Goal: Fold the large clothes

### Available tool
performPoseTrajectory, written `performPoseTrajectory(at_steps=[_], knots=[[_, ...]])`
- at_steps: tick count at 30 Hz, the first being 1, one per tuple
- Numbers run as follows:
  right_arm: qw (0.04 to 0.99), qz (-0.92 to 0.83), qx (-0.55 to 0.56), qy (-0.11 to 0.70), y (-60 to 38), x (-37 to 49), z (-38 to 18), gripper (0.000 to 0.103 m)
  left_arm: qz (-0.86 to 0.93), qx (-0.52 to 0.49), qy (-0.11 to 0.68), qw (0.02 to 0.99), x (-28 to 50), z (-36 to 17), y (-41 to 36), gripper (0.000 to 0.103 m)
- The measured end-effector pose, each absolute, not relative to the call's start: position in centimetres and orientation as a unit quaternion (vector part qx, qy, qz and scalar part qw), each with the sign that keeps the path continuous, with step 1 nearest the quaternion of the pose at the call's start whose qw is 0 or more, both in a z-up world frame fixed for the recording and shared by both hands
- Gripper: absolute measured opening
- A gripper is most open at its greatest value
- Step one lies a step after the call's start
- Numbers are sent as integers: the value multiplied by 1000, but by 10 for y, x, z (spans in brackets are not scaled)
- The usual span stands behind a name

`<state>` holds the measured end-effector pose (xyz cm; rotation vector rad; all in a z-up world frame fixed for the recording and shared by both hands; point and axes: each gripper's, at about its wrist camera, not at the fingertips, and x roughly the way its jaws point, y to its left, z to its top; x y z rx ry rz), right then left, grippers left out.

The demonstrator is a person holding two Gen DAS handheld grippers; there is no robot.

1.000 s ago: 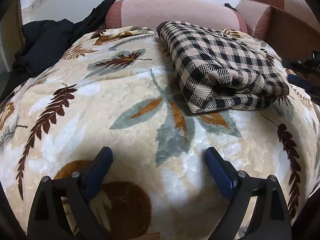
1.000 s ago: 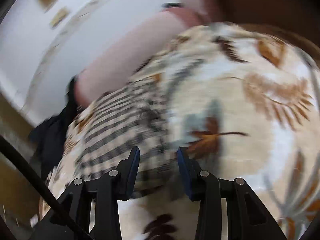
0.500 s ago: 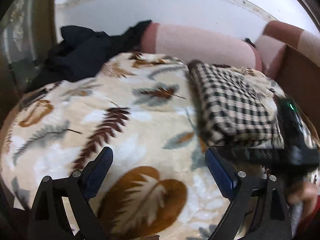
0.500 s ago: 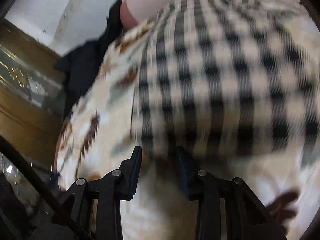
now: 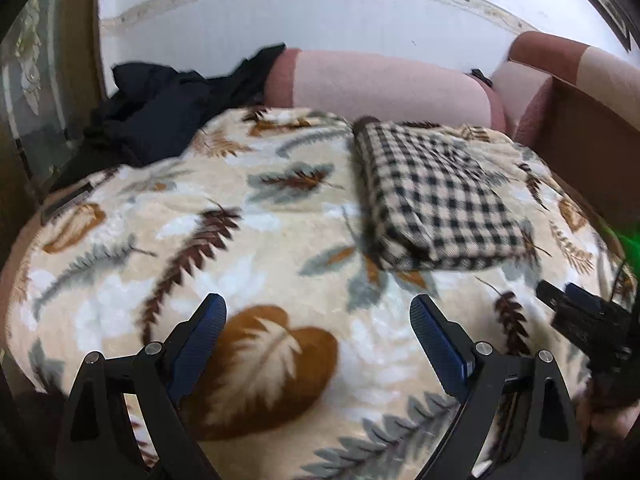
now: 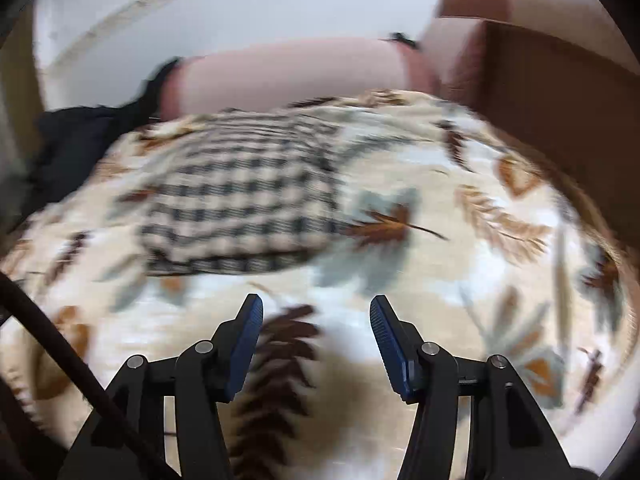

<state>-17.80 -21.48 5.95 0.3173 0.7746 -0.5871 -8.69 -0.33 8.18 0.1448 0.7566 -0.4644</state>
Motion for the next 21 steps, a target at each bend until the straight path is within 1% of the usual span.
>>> performPoseTrajectory(at_steps=[2,4,8,14,17,21], knots=[[873,-272,171,366,-220,-178,59,60,-228,75,382,893,-85,74,-8,93],[873,-277,163,367,-219,-180,58,60,-227,77,399,885,-83,64,-11,93],[870,-281,169,369,-215,-174,52,64,-227,86,413,877,-78,50,-14,93],[867,-289,168,370,-214,-170,48,65,-227,88,420,874,-75,43,-14,93],[870,-293,144,369,-207,-167,50,66,-229,91,425,871,-74,40,-16,93],[872,-293,130,369,-202,-166,50,67,-241,98,405,877,-81,43,-19,93]])
